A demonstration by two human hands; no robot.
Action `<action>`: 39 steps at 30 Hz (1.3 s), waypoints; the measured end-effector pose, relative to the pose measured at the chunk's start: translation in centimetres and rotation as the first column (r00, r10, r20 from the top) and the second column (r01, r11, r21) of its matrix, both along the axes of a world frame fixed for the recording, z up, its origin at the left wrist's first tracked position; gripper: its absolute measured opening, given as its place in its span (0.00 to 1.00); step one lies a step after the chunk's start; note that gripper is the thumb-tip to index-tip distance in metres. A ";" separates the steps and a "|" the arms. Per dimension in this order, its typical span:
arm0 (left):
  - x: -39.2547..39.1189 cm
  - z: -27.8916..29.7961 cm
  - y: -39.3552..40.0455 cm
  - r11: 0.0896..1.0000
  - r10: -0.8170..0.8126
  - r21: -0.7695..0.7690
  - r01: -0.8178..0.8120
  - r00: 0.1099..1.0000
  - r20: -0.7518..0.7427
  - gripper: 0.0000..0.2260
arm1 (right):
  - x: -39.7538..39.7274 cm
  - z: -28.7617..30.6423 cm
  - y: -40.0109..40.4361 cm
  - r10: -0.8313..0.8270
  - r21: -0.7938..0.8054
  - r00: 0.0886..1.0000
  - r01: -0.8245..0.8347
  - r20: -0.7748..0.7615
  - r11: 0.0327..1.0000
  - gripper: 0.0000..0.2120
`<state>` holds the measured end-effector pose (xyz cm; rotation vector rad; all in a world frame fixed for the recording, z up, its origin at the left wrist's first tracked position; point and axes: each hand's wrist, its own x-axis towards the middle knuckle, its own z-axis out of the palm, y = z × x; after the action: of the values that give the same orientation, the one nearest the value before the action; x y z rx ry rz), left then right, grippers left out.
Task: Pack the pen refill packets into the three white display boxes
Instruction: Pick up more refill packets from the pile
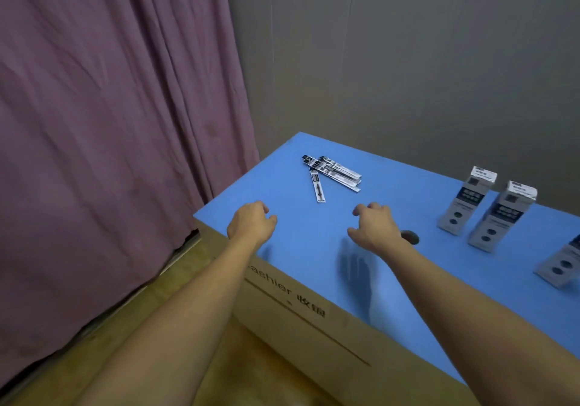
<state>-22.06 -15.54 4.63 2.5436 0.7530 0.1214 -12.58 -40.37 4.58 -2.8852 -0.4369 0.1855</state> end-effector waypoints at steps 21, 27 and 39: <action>19.8 -1.2 3.1 0.998 -0.008 -0.059 -0.002 0.985 -0.170 0.14 | 17.7 -1.5 7.3 -0.070 0.097 0.997 0.073 -0.035 0.993 0.22; 24.1 -4.4 1.4 0.974 0.039 -0.207 -0.089 0.971 -0.234 0.21 | 21.1 -2.6 7.1 -0.117 0.128 0.992 0.123 -0.053 0.984 0.20; 32.3 -4.9 -1.8 0.921 0.079 -0.342 -0.185 0.950 -0.301 0.32 | 25.1 -2.7 5.6 -0.216 0.224 0.976 0.220 -0.043 0.950 0.18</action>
<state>10.23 -17.36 -0.25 2.1720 0.9588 -0.3195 12.51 -34.80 1.86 -2.6773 -0.1232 0.1155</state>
